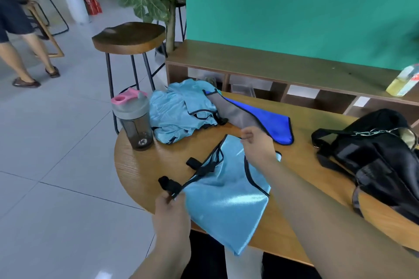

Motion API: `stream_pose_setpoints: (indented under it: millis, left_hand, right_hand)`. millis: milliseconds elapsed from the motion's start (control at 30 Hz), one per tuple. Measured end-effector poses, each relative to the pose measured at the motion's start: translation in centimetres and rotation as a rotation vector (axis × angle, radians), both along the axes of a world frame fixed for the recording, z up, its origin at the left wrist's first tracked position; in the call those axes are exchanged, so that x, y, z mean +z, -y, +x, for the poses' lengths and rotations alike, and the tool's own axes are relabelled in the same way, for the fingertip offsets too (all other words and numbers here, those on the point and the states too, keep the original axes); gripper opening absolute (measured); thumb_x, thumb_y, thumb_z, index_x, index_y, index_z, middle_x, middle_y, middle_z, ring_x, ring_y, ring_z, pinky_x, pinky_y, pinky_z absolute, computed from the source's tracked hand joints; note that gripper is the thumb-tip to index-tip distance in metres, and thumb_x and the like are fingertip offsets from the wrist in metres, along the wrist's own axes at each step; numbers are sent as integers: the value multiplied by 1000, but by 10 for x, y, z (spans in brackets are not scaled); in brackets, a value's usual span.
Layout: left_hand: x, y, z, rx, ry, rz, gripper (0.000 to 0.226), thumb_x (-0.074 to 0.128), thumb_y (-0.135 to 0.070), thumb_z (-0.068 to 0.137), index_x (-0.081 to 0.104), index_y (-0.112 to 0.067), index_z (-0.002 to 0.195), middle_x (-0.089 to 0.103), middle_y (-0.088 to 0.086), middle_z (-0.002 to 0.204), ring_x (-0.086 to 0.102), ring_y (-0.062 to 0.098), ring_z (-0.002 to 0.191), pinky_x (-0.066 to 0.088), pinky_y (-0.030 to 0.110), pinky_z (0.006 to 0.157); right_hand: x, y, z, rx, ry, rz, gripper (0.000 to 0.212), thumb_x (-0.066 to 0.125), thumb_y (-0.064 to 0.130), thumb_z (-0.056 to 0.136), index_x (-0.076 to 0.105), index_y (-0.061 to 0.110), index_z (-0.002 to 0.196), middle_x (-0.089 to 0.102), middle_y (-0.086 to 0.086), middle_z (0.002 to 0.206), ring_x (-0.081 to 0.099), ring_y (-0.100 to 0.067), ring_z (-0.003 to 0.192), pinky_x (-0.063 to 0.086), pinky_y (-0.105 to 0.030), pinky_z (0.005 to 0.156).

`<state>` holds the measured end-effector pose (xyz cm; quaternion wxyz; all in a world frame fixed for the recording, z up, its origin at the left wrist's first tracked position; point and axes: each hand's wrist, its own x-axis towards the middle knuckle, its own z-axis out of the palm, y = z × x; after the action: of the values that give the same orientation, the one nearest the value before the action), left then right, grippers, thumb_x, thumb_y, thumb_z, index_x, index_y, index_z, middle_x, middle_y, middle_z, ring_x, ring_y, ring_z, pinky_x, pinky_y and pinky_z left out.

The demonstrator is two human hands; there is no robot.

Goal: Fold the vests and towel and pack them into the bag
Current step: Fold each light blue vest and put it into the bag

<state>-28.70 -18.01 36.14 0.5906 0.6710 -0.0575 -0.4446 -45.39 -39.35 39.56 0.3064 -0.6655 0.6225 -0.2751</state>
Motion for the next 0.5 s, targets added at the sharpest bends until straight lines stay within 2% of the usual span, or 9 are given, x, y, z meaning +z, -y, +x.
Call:
stream_pose_setpoints:
  millis: [67, 100, 167, 200, 267, 367, 500]
  left_hand:
    - [-3, 0, 1, -30, 56, 24, 45, 68, -49, 77, 57, -46, 120, 72, -5, 109, 70, 22, 104, 60, 50, 93]
    - [-3, 1, 0, -36, 77, 22, 47, 68, -49, 79, 55, -45, 124, 71, -5, 110, 69, 22, 104, 59, 50, 94]
    - [-3, 6, 3, -46, 107, 15, 46, 66, -40, 89, 51, -37, 132, 68, -2, 110, 67, 22, 103, 58, 48, 94]
    - [-4, 10, 6, -56, 126, 9, 43, 66, -34, 93, 51, -32, 133, 67, -1, 110, 66, 22, 102, 57, 46, 93]
    - [-4, 21, 11, -111, 158, -3, 36, 66, -26, 98, 49, -27, 130, 66, -4, 110, 65, 18, 100, 55, 40, 88]
    - [-1, 41, 17, -227, 219, -15, 36, 68, -24, 100, 49, -29, 130, 66, -4, 109, 65, 16, 95, 51, 32, 71]
    - [6, 72, 17, -433, 406, -11, 43, 72, -26, 98, 53, -26, 137, 63, -6, 109, 64, 15, 91, 48, 27, 62]
  right_hand:
    - [-12, -10, -18, 169, -216, -105, 34, 53, 22, 106, 60, 28, 139, 62, 11, 135, 64, -14, 115, 57, -33, 92]
    - [-20, -14, -28, 269, -338, -117, 37, 51, 31, 108, 55, 31, 145, 55, 11, 147, 57, -15, 129, 53, -36, 103]
    - [-38, -21, -47, 407, -526, -97, 52, 42, 52, 108, 43, 33, 157, 32, 12, 167, 24, -12, 157, 34, -38, 124]
    - [-46, -26, -55, 424, -564, -86, 60, 35, 60, 106, 37, 33, 160, 22, 12, 171, 8, -10, 160, 24, -39, 129]
    - [-56, -41, -68, 366, -570, -82, 66, 29, 63, 105, 30, 33, 164, 10, 13, 174, -8, -8, 161, 15, -40, 131]
    - [-59, -78, -78, 147, -575, -83, 63, 30, 62, 106, 30, 34, 163, 10, 11, 174, -5, -12, 161, 15, -41, 131]
    - [-53, -134, -86, -135, -713, -69, 61, 31, 65, 103, 40, 35, 156, 30, 4, 165, 22, -23, 154, 33, -45, 121]
